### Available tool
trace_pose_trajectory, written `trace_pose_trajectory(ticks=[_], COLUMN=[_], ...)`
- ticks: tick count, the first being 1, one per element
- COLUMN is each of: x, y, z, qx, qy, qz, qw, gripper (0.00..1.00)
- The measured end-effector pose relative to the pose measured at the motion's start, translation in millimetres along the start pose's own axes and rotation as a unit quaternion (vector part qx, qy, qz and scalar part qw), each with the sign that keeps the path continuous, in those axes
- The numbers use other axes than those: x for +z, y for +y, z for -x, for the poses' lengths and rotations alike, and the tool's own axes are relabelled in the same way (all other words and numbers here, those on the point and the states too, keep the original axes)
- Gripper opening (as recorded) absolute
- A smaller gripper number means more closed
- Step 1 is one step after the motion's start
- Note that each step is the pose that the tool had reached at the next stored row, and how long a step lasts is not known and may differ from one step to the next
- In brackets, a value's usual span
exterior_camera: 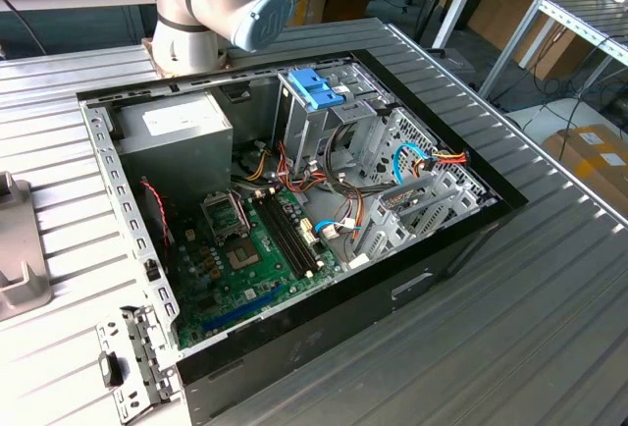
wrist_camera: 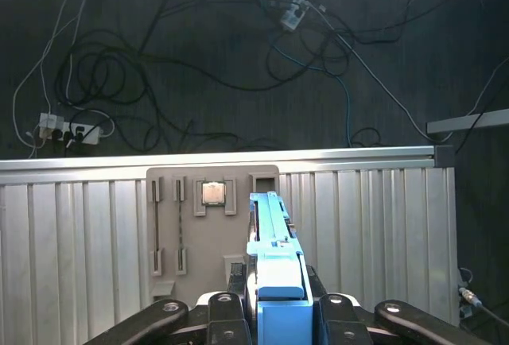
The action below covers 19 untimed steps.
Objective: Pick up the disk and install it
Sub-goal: 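Pick up the disk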
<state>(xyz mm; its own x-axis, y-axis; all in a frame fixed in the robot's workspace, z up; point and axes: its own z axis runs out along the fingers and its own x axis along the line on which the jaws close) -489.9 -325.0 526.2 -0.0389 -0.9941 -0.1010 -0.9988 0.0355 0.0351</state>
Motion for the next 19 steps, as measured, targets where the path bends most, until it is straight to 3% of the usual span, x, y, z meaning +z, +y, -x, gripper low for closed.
trace_pose_trajectory(ticks=[19], x=[-0.7], y=[-0.9], z=[-7.1], qx=[0.0], qy=[0.0], qz=[0.0], qw=[1.0], gripper=[0.37])
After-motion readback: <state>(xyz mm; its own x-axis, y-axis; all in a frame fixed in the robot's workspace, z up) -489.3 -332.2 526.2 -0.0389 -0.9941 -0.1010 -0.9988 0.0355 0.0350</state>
